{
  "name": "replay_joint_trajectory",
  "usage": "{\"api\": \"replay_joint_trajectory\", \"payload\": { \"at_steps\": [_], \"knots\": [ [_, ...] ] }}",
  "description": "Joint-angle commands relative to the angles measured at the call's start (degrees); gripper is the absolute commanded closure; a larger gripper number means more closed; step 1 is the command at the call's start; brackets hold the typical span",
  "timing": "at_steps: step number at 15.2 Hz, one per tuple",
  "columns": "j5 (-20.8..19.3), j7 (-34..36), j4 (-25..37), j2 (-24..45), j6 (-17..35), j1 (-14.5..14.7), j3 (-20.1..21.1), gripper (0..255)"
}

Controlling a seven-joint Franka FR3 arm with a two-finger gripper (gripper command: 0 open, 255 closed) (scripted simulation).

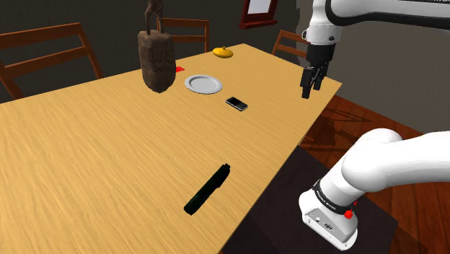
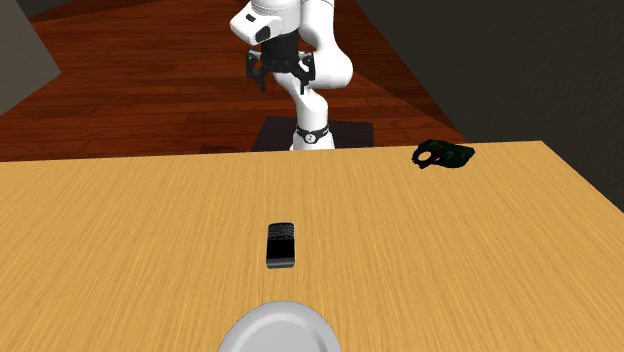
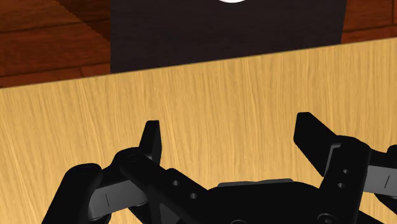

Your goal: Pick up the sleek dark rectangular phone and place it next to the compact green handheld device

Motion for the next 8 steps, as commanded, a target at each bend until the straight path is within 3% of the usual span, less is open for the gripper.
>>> {"api": "replay_joint_trajectory", "payload": {
  "at_steps": [1,8],
  "knots": [
    [0.00,0.00,0.00,0.00,0.00,0.00,0.00,0],
    [0.76,-3.06,-0.01,11.30,14.66,1.55,-2.17,0]
  ]
}}
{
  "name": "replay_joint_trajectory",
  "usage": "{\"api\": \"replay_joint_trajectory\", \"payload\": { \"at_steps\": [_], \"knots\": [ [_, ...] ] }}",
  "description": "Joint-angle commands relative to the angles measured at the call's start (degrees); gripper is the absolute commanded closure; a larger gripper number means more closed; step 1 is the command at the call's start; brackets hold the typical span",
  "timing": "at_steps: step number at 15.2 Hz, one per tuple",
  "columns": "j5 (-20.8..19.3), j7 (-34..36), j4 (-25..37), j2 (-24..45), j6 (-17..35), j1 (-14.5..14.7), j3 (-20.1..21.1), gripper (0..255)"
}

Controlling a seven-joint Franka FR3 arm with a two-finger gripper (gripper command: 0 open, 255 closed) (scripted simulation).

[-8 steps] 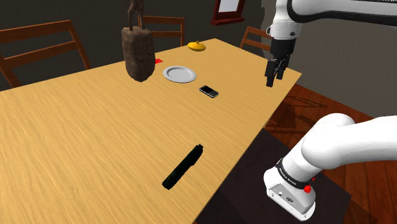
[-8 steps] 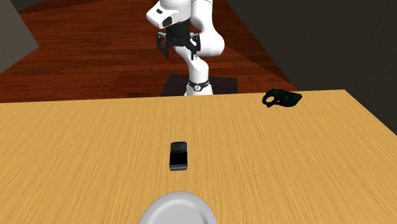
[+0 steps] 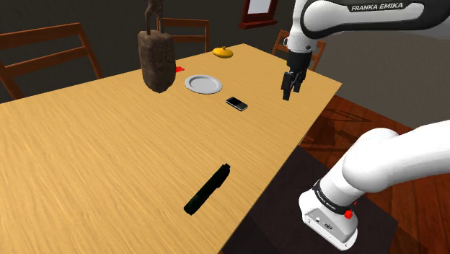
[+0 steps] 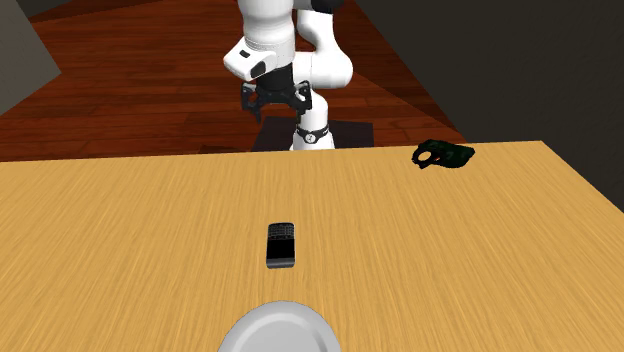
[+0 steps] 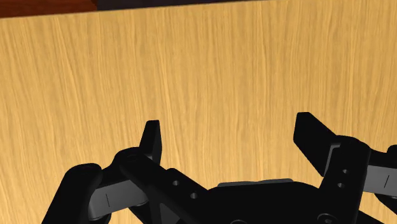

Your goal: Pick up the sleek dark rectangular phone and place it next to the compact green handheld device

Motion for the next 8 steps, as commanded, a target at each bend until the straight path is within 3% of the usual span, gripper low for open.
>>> {"api": "replay_joint_trajectory", "payload": {
  "at_steps": [1,8],
  "knots": [
    [0.39,-1.00,0.65,3.81,4.28,0.51,-0.58,0],
    [2.81,-4.97,5.05,17.22,16.49,2.30,-2.09,0]
  ]
}}
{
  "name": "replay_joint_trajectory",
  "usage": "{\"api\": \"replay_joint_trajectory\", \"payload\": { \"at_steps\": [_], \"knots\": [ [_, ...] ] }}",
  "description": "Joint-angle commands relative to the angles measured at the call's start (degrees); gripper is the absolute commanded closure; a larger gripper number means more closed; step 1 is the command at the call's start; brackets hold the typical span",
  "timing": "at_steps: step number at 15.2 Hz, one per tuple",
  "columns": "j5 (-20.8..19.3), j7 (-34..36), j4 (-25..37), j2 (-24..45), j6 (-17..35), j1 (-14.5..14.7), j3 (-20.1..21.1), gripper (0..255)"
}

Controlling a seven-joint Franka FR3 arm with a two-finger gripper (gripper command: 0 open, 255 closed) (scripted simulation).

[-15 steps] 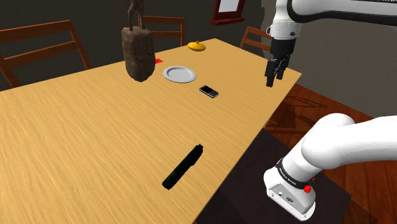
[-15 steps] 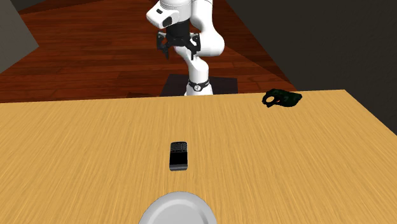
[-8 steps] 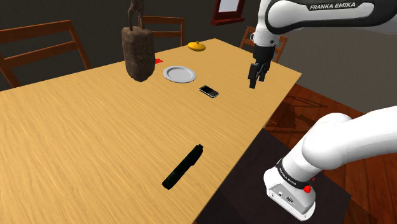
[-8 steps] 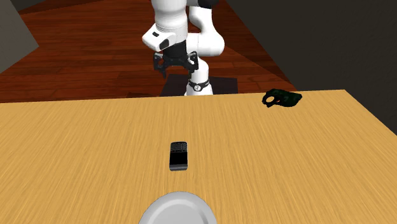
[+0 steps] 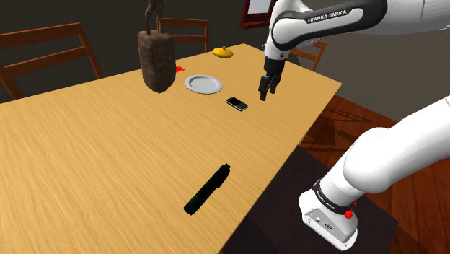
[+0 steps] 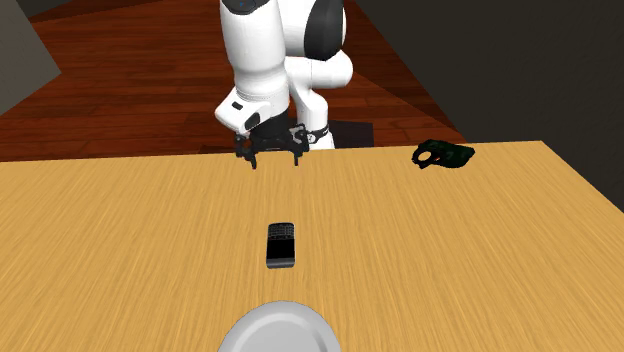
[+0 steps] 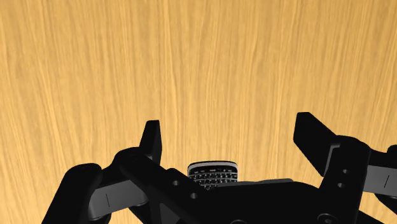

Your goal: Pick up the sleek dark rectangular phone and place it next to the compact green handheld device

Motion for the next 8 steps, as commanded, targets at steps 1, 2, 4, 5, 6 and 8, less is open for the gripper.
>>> {"api": "replay_joint_trajectory", "payload": {
  "at_steps": [1,2,4,5,6,8],
  "knots": [
    [1.01,-1.11,1.62,3.72,3.11,0.58,-0.19,0],
    [1.54,-1.77,2.62,5.71,4.54,0.81,-0.30,0],
    [2.69,-3.15,4.84,9.71,7.17,1.23,-0.46,0],
    [3.31,-3.86,6.05,11.71,8.38,1.41,-0.50,0],
    [3.96,-4.58,7.33,13.71,9.51,1.58,-0.51,0],
    [5.30,-6.04,10.10,17.70,11.55,1.85,-0.44,0]
  ]
}}
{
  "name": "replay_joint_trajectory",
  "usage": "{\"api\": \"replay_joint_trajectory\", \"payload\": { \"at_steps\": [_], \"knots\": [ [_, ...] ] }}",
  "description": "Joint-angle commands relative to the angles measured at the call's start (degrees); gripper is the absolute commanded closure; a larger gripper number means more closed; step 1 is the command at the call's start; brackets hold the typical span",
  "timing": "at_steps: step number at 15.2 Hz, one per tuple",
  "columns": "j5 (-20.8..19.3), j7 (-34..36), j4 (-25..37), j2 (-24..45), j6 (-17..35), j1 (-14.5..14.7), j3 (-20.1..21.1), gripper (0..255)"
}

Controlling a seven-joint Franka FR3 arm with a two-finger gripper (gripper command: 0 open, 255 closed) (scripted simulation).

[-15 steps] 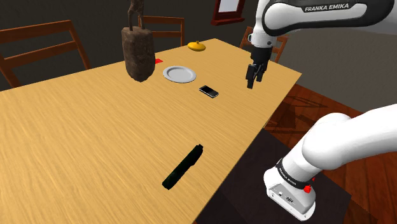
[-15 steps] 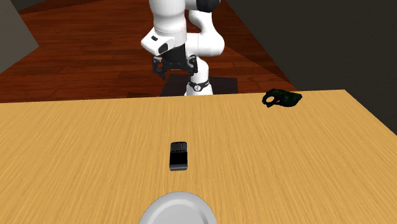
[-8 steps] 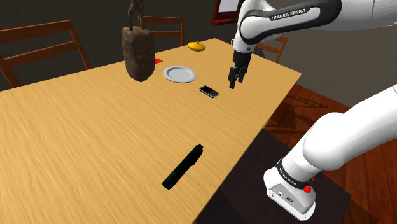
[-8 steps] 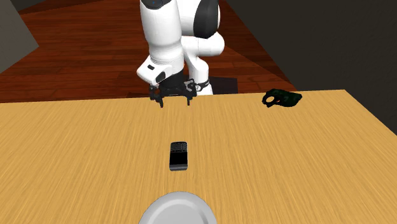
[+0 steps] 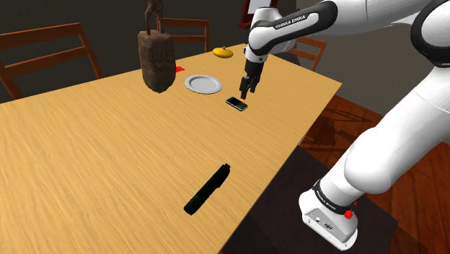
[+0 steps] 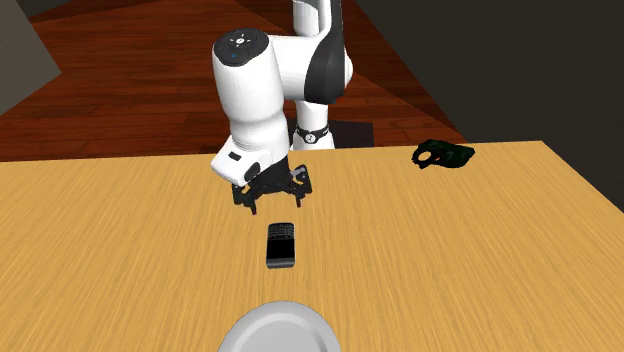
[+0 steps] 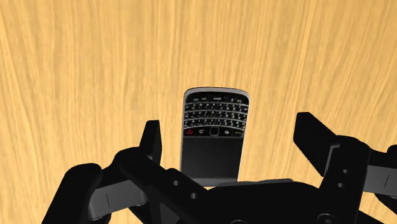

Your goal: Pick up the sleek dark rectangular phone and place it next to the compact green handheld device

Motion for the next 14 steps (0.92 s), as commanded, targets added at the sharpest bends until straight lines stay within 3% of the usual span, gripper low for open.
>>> {"api": "replay_joint_trajectory", "payload": {
  "at_steps": [1,4,11,14],
  "knots": [
    [1.47,-1.54,2.72,4.67,2.77,0.27,0.10,0],
    [3.06,-3.18,6.40,9.24,4.56,0.37,0.44,0],
    [3.80,-3.67,3.73,12.08,10.04,0.38,0.67,0],
    [3.80,-3.67,3.73,12.08,10.04,0.38,0.67,0]
  ]
}}
